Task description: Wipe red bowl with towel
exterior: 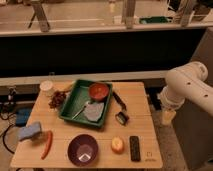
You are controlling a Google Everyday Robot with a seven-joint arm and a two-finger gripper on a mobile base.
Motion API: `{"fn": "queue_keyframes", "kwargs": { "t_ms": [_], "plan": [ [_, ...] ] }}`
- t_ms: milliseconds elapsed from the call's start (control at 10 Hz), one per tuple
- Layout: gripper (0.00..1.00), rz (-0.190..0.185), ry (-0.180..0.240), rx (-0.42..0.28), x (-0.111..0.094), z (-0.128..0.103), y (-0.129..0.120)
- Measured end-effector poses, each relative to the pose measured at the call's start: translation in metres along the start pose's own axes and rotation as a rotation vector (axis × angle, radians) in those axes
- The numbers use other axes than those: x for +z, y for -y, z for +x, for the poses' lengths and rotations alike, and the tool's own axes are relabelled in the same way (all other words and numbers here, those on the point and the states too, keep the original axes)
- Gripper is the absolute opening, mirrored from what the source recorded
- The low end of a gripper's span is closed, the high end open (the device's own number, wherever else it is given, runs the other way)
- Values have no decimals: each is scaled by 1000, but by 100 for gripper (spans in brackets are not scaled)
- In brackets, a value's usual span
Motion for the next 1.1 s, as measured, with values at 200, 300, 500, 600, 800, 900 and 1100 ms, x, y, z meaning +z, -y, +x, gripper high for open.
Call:
{"fn": "queue_keyframes", "kwargs": {
  "t_ms": [200, 300, 500, 600, 800, 900, 1100],
  "plan": [
    [80, 0, 0, 0, 0, 0, 0],
    [80, 0, 0, 0, 0, 0, 0],
    [80, 10, -7, -30, 1, -5, 1],
    [80, 15, -1, -64, 1, -20, 2],
    [80, 26, -2, -121, 2, -44, 5],
    [80, 31, -2, -132, 3, -48, 6],
    [80, 36, -3, -167, 3, -49, 8]
  ]
}}
